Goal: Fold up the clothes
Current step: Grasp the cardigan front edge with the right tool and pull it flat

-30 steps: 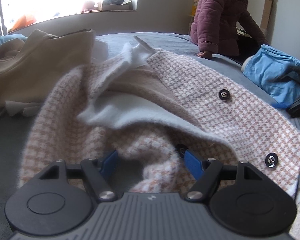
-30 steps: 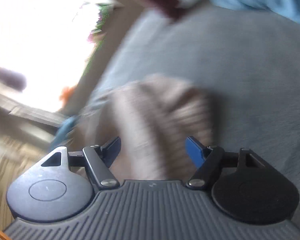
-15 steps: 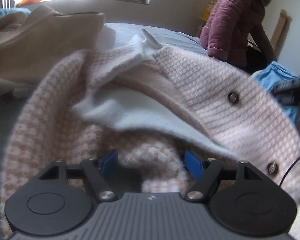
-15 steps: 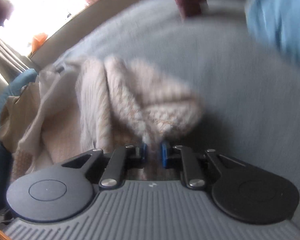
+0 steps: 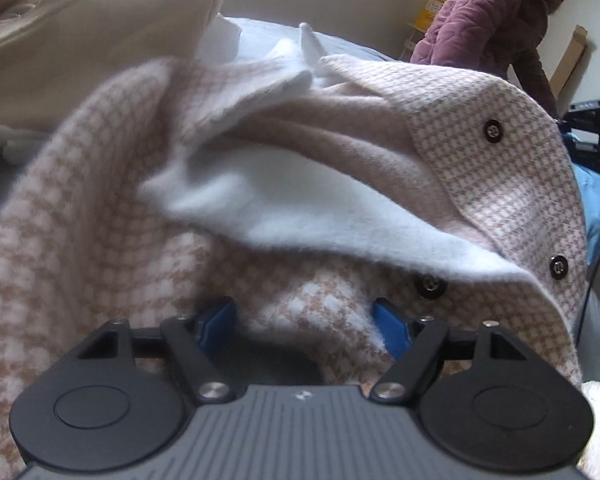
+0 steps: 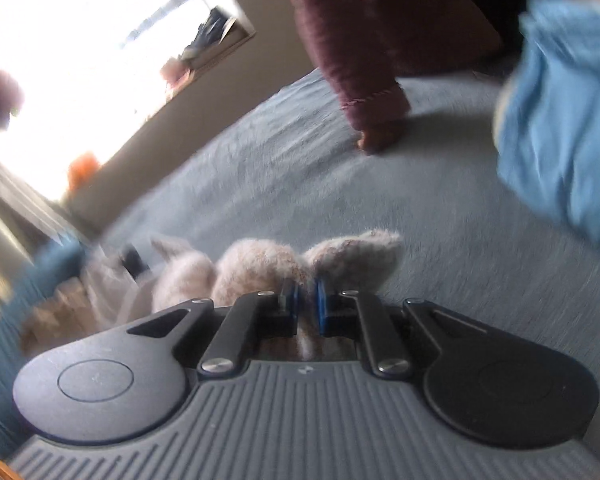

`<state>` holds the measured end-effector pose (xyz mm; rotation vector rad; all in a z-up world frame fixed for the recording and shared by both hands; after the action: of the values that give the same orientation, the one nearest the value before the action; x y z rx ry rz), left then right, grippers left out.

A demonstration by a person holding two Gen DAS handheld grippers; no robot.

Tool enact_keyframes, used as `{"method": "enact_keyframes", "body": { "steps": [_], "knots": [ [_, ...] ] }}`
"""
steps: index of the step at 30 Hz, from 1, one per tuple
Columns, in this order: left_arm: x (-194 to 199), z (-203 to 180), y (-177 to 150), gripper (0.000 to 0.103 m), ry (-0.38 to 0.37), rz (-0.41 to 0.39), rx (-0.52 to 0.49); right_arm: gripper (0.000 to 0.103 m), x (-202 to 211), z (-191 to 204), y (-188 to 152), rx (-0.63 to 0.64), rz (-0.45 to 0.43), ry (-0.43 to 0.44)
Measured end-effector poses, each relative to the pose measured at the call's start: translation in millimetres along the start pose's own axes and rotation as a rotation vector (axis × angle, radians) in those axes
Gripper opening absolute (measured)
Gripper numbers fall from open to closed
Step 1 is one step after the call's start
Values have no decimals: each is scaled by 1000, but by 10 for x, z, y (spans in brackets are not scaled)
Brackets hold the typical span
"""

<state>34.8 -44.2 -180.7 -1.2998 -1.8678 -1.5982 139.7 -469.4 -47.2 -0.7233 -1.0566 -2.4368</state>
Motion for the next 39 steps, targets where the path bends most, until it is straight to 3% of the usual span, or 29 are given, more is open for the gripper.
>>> {"method": "enact_keyframes", "body": {
  "steps": [4, 9, 12, 14, 19, 22, 24, 25, 26, 28, 31, 36, 39],
  "knots": [
    [-11, 27, -1, 77, 5, -2, -21, 8, -8, -125, -33, -72, -50, -2],
    [-7, 41, -20, 77, 6, -2, -26, 13, 19, 57, 3, 109, -46, -63],
    [1, 23, -17, 77, 6, -2, -29, 31, 189, -32, -41, 162, -43, -153],
    [6, 6, -24, 76, 7, 2, -34, 55, 372, -143, -140, 162, -37, -172],
    [79, -7, -39, 76, 5, 9, -30, 76, 601, -420, -727, 215, 168, -140],
    [184, -50, -67, 76, 10, 2, -52, 80, 569, -534, -1083, 244, 236, -174],
    [259, -85, -95, 76, 13, -2, -76, 80, 494, -584, -1282, 238, 285, -158],
    [293, -101, -112, 76, 18, -3, -89, 75, 452, -574, -1389, 244, 311, -137],
    [321, -106, -128, 77, 23, -3, -97, 44, 411, -529, -1488, 269, 334, -125],
    [371, -106, -163, 77, 34, -1, -108, 14, 372, -357, -1640, 327, 366, -114],
    [420, -90, -221, 77, 57, 4, -106, 12, 454, 43, -1790, 347, 396, -11],
    [450, -93, -210, 77, 66, -4, -98, 12, 806, 854, -2123, 302, 511, 326],
    [423, -93, -212, 77, 67, -2, -94, 12, 968, 1205, -2404, 313, 607, 460]
  ]
}}
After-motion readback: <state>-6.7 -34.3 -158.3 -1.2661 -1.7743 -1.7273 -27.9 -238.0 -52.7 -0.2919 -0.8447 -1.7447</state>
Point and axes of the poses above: each gripper's, at about its wrist camera, not at the fingertips, and x roughly against the way its jaws point, z to its left, y to its top, the point moved 6 cm from there along -x, roughly the way its jaws point, and after that the axes turned 2 degrees about z, right-handed, at the moved point
